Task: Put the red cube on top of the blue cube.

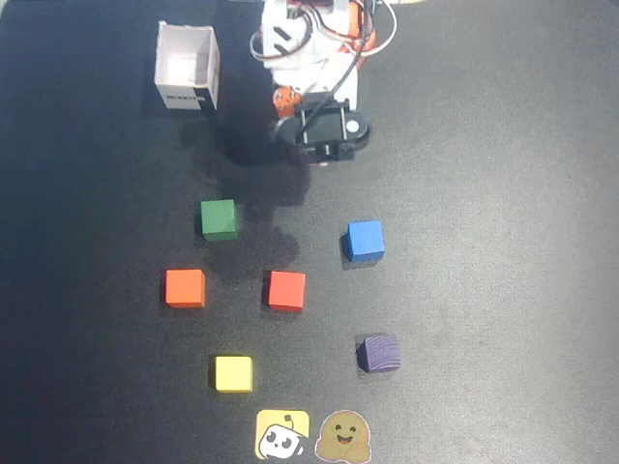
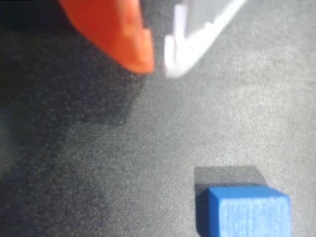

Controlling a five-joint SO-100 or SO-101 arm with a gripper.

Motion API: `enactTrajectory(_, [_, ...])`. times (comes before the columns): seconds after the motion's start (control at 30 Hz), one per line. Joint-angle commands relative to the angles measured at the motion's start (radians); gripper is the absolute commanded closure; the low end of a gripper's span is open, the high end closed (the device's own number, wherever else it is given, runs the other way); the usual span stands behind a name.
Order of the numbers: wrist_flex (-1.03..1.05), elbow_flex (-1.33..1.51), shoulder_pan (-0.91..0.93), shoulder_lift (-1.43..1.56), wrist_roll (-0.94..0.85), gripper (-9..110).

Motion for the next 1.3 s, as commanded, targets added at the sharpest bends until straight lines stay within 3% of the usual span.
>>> enactTrajectory(0.0, [-0.005,-0.006,-0.002,0.011,0.003,97])
enactTrajectory(0.37, [-0.035,-0.083,-0.04,-0.051,0.091,89])
enactTrajectory(0.9, [-0.086,-0.77,0.003,-1.012,0.115,85])
enactTrajectory(1.27, [-0.166,-0.963,0.029,-1.331,0.11,80])
